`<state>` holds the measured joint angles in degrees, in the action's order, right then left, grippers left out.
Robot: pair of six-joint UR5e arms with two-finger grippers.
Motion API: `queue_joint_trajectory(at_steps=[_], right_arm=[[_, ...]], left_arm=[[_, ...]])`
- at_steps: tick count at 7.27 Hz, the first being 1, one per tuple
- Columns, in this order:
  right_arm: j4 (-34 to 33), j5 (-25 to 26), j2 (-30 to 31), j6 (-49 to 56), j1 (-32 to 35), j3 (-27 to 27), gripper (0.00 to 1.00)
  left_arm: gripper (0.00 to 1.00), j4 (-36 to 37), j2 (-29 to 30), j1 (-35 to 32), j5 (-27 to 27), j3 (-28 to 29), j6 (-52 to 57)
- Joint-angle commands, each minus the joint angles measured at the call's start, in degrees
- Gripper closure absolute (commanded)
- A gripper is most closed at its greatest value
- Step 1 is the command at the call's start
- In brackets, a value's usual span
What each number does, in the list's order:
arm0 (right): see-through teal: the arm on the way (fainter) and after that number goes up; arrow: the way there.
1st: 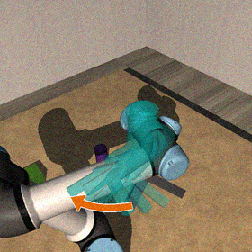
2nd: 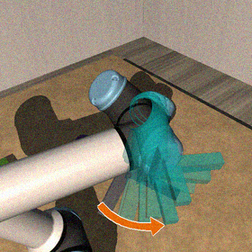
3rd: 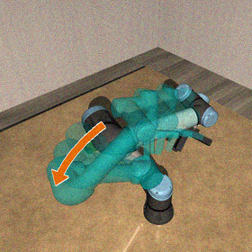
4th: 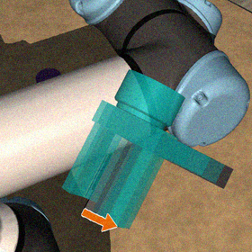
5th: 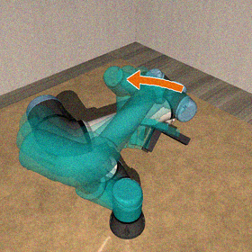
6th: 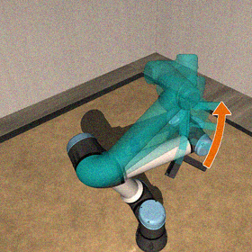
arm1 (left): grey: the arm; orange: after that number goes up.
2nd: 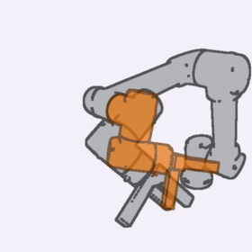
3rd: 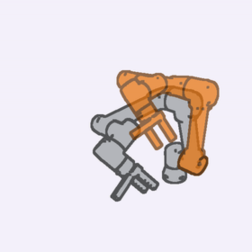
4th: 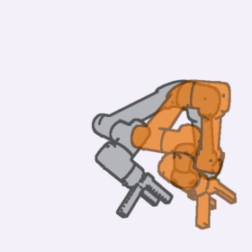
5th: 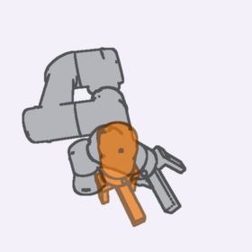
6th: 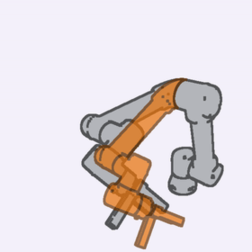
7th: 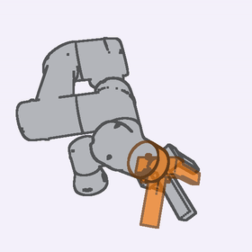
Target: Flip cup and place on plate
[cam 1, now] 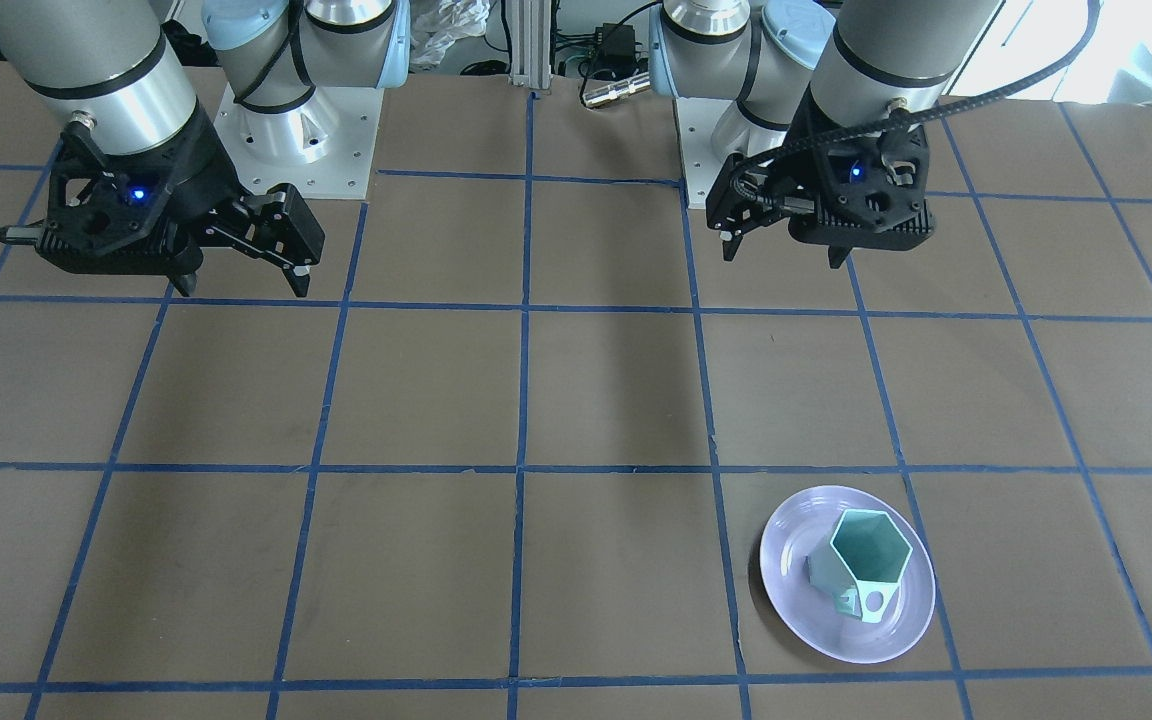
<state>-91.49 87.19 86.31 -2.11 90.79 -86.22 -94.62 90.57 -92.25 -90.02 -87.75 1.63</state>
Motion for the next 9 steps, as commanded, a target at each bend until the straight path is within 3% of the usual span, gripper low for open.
queue_joint_trajectory(at_steps=[1,4,9], right_arm=[[0.0,0.0,0.0,0.0,0.0,0.0,0.00],[-0.1,0.0,0.0,0.0,0.0,0.0,0.00],[0.0,0.0,0.0,0.0,0.0,0.0,0.00]], left_arm=[[0.00,0.3,-3.5,1.6,0.5,-3.8,6.0],[0.00,-0.5,-1.9,4.1,0.3,-0.6,5.8],[0.00,-0.5,-2.6,4.2,0.3,-0.9,6.1]])
